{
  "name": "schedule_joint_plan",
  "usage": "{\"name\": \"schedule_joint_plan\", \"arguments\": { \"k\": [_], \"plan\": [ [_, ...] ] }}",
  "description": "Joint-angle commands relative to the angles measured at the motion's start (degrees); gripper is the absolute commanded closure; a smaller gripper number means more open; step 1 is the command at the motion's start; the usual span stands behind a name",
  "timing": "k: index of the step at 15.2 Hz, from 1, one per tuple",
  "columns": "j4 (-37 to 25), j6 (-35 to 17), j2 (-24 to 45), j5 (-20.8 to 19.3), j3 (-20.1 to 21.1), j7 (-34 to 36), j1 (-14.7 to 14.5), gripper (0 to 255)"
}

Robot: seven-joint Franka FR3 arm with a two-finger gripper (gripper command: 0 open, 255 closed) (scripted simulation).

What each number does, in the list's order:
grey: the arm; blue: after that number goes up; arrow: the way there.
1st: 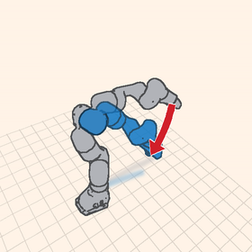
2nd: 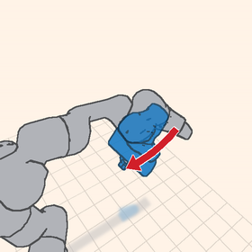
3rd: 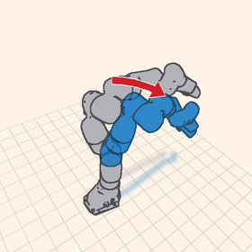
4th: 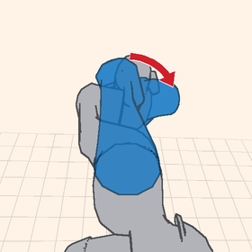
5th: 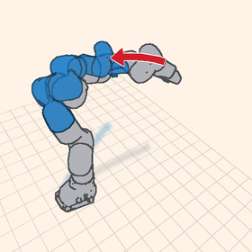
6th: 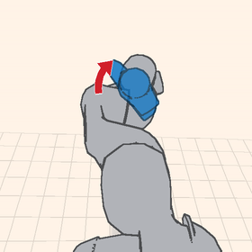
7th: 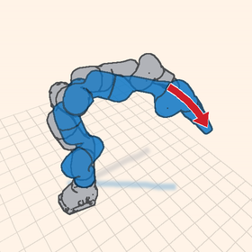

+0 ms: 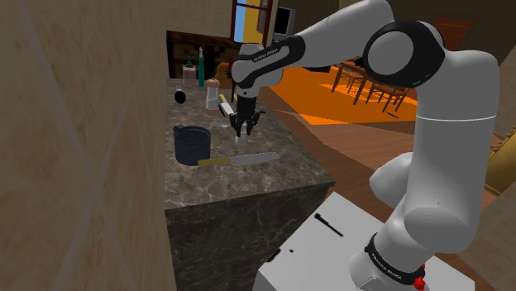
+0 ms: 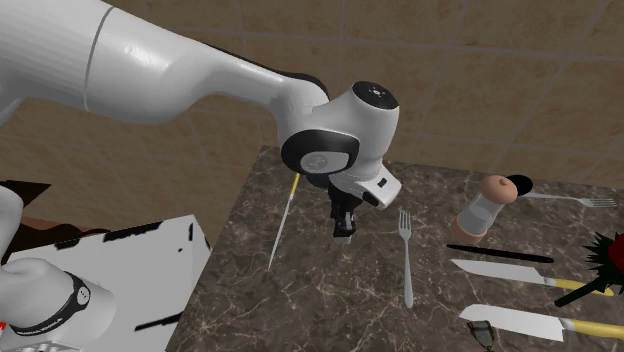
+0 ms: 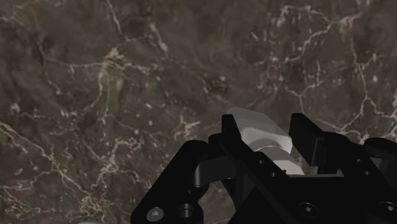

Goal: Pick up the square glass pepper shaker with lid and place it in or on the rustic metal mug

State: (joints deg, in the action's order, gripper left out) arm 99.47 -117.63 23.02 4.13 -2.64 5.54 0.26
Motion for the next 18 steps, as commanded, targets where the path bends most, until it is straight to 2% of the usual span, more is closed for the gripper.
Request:
{"name": "schedule_joint_plan", "arguments": {
  "k": [1,18],
  "plan": [
    [-0.3,0.6,-0.3,0.0,0.0,0.0,0.0,255],
    [-7.7,12.1,-4.4,-0.5,-0.2,0.7,0.0,255]
  ]
}}
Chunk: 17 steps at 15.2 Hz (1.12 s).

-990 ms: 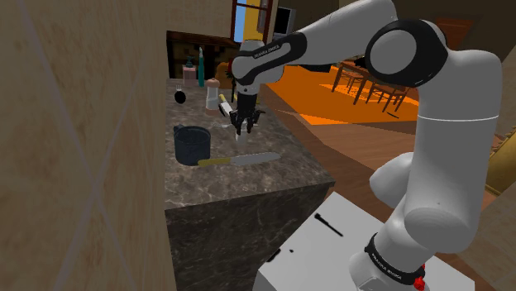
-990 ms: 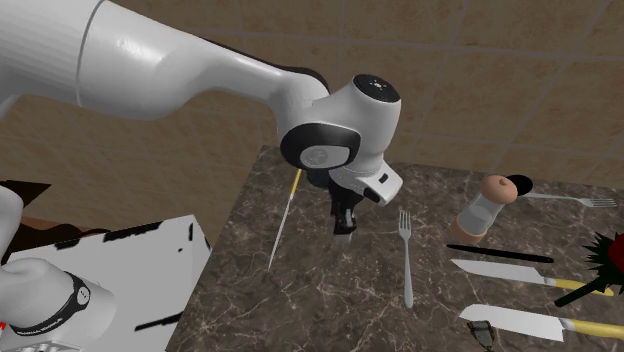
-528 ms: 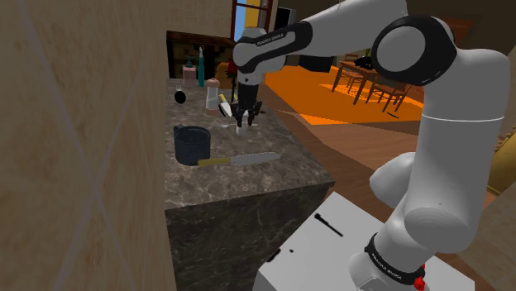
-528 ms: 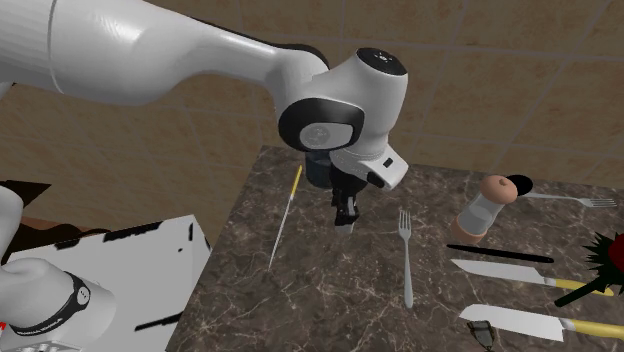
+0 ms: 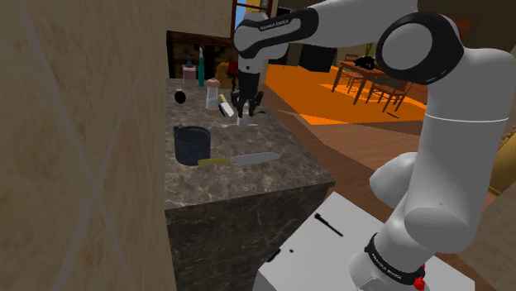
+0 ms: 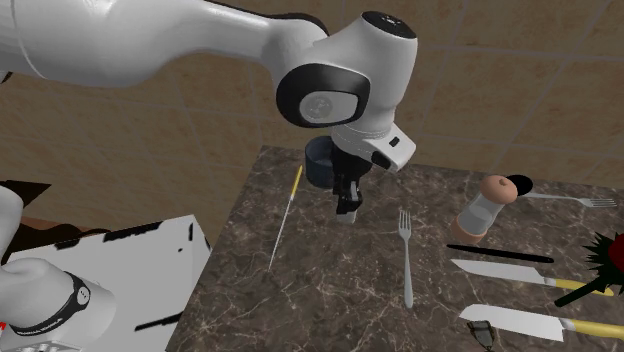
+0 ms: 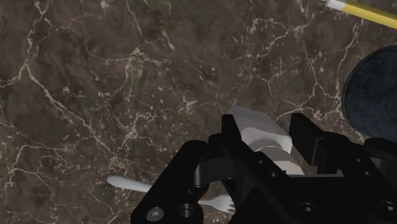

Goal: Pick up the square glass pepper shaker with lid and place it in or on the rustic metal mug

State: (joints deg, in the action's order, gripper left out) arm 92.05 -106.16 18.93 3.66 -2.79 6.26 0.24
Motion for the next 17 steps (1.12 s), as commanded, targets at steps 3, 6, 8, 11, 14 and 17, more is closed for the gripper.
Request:
{"name": "schedule_joint_plan", "arguments": {
  "k": [3,6,8,11,14,17],
  "plan": [
    [-2.0,2.8,-0.7,-0.1,0.0,0.1,0.0,255],
    [-4.0,5.0,-1.0,-0.1,-0.1,0.2,0.1,255],
    [-5.3,6.5,-1.1,-0.1,-0.1,0.3,0.1,255],
    [-7.5,8.7,-1.2,-0.2,-0.1,0.4,0.1,255],
    [-9.9,11.1,-1.1,-0.2,-0.1,0.5,0.1,255],
    [-12.2,12.1,0.0,-0.2,0.8,2.9,-1.4,255]
  ]
}}
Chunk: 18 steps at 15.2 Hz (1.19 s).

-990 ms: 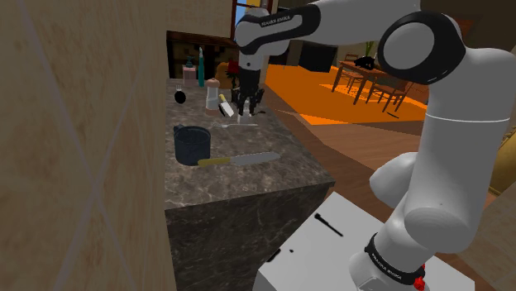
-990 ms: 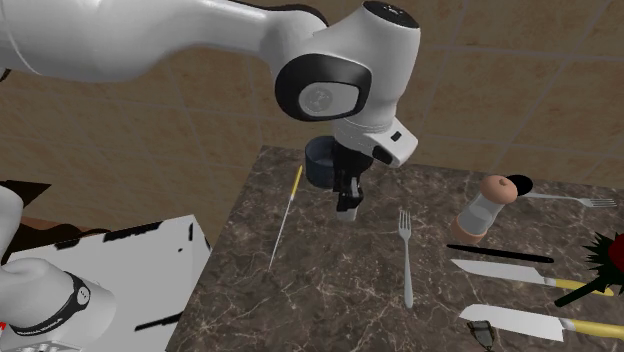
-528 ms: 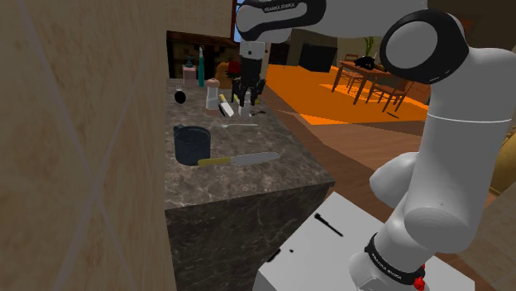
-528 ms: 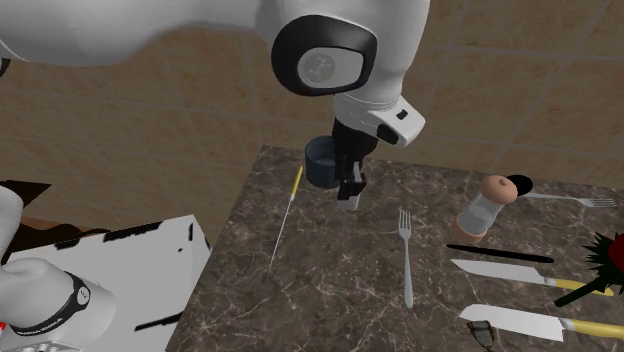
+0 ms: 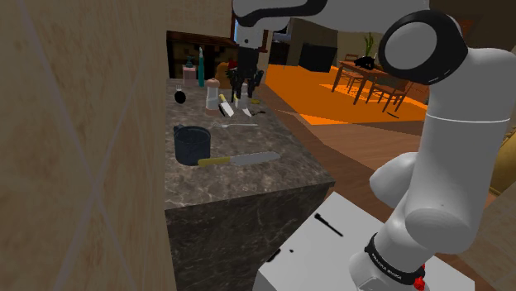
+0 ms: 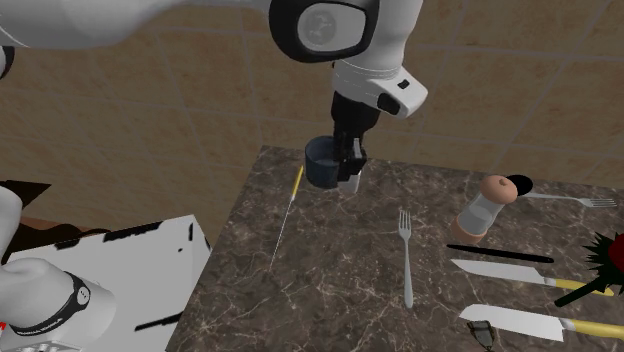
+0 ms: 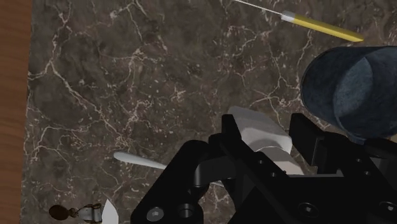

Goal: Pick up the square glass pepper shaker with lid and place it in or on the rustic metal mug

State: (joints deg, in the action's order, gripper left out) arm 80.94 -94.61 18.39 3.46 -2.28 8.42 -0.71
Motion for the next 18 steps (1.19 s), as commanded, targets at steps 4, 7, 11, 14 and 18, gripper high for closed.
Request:
{"name": "schedule_joint_plan", "arguments": {
  "k": [4,7,11,14,18],
  "plan": [
    [-6.1,2.3,3.6,-0.1,1.8,5.5,-3.5,255],
    [-11.2,4.1,6.7,-0.3,2.9,8.9,-5.9,255],
    [-20.5,7.5,12.3,-0.6,4.1,13.4,-9.2,255],
    [-31.2,11.7,18.6,-1.0,4.8,16.7,-11.8,255],
    [-31.0,10.2,19.8,-1.1,4.9,17.7,-12.8,255]
  ]
}}
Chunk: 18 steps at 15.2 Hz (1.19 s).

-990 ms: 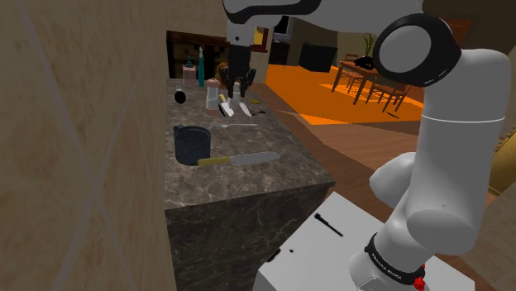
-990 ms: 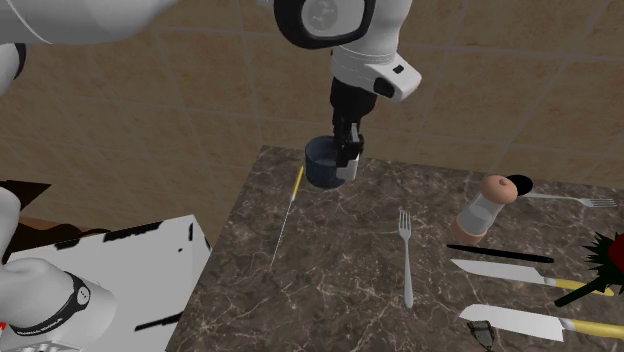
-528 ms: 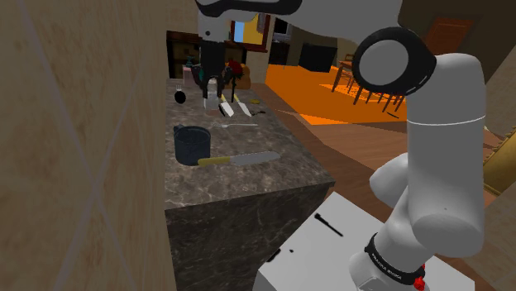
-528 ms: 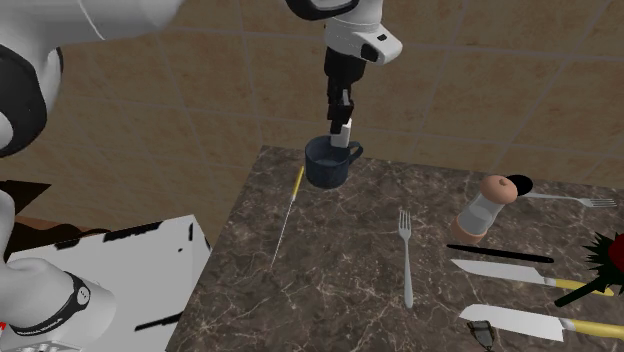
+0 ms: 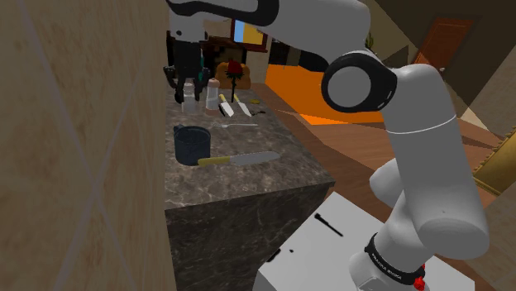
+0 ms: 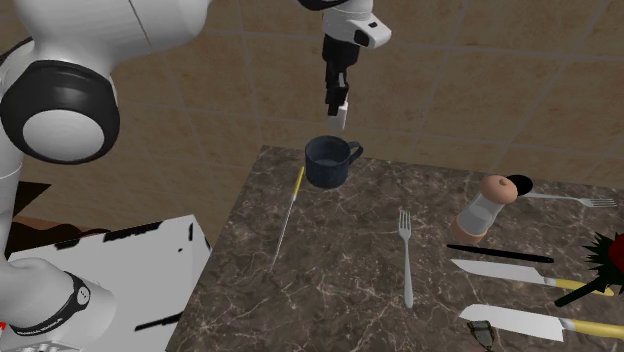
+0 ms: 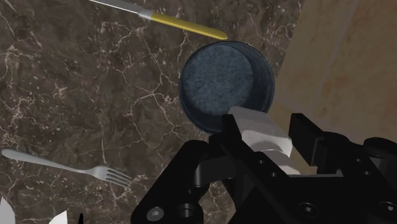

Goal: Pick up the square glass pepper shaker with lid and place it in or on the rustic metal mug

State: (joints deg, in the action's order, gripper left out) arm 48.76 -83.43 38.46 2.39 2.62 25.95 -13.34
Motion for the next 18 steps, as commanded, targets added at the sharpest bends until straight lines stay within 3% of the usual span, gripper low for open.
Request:
{"name": "schedule_joint_plan", "arguments": {
  "k": [1,13,18],
  "plan": [
    [2.9,-2.1,-0.8,0.0,0.0,0.1,-0.1,255],
    [17.0,-13.5,-3.5,0.1,0.0,-0.5,0.1,255],
    [17.0,-13.5,-3.5,0.1,0.0,-0.5,0.1,255]
  ]
}}
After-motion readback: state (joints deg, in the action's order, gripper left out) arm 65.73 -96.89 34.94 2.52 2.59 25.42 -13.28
